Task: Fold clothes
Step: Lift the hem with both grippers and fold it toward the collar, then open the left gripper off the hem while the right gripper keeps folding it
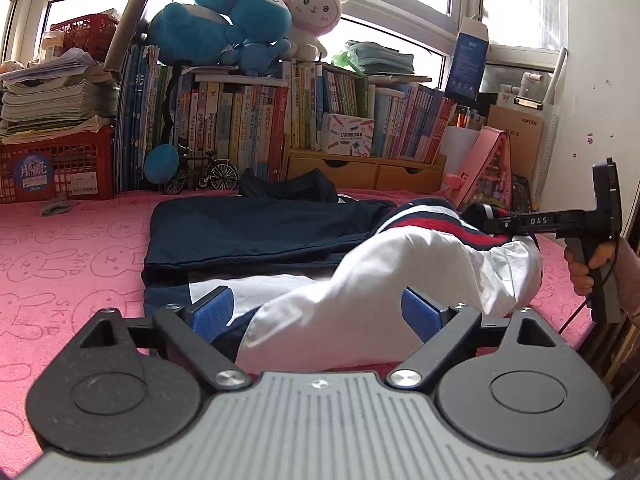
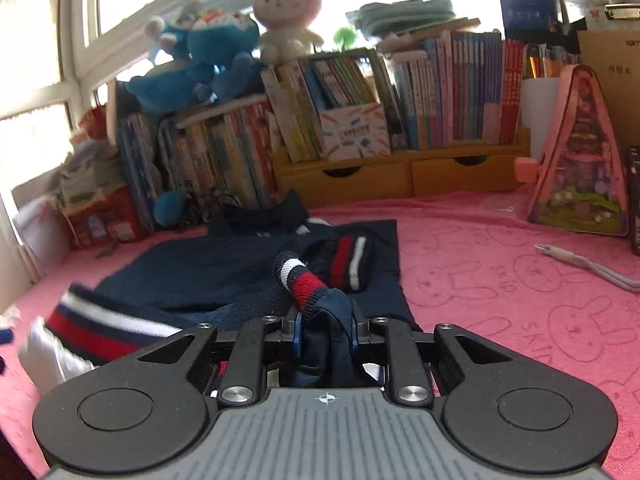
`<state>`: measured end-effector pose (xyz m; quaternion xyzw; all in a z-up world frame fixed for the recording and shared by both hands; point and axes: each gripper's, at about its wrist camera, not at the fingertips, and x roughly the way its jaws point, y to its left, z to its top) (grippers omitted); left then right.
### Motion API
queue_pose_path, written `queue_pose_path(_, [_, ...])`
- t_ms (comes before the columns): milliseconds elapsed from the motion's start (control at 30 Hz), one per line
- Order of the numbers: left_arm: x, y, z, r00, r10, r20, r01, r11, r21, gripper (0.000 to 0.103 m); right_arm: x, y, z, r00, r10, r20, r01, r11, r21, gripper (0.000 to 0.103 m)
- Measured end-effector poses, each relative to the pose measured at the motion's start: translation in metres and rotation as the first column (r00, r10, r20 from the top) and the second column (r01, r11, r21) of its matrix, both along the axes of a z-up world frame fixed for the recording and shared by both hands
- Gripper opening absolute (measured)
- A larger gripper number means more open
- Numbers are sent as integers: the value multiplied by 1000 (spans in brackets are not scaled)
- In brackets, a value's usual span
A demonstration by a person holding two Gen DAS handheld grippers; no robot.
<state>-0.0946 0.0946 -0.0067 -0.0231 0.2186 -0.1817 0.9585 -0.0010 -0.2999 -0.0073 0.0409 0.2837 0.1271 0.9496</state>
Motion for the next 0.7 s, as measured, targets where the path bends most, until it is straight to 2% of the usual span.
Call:
queue_pose_path(100, [11,1,-1,1000,2,5,-2,1000,10,92,7,11,-35,997,-6,-76,-2,994,-109,26])
queue_pose_path(233, [37,9,3,999,34,16,-33,999,-44,93,-24,27,-48,997,55,48,-41,967,-252,28])
queue_pose_path(333, [68,14,-3,997,56,-55,-60,994,-90,93,-46,37,-57,985,113,127,-61,932,-356,28])
queue_pose_path(400, [81,4,-15,993,17,-118,-22,999,-39,93,-53,40,-58,980,132,146,-68,922,-381,28])
queue_pose_path(500, [83,-17,-33,977,-91,-194,96,995,14,91,-52,38,-57,981,128,143,-69,931,-358,29])
queue_pose_path(600, [61,-35,-40,968,-180,-177,198,976,94,85,-48,33,-55,984,120,132,-73,946,-317,32])
queue_pose_path(700, [45,-42,-45,954,-220,-202,258,948,185,84,-46,31,-55,983,128,128,-85,951,-299,38])
